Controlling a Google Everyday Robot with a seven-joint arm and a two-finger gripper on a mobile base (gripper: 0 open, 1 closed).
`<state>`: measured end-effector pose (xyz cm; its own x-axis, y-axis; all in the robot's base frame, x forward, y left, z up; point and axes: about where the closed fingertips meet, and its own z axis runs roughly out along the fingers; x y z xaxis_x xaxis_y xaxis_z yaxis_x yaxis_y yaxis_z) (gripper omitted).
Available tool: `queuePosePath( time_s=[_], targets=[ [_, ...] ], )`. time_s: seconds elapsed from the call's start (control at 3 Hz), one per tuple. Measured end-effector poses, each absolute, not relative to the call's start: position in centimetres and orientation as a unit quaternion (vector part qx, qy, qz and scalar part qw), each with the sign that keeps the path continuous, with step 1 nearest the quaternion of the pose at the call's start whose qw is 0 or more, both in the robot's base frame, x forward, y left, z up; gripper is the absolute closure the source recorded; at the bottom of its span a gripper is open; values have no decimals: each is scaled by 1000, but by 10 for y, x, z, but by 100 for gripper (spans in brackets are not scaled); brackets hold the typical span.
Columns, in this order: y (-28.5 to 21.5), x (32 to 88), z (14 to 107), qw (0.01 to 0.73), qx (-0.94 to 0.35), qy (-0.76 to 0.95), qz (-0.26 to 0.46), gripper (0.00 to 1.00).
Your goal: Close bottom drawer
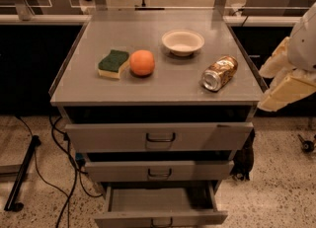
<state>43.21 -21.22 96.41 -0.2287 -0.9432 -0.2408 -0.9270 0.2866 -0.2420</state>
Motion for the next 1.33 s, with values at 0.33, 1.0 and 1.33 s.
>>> queuePosePath(
  time_s=[0.33,1.0,1.33],
  targets=[
    [-202,414,929,177,-586,790,12,74],
    [-173,347,799,156,-563,803,116,100],
    [-166,316,743,137,-550,809,157,100]
  ],
)
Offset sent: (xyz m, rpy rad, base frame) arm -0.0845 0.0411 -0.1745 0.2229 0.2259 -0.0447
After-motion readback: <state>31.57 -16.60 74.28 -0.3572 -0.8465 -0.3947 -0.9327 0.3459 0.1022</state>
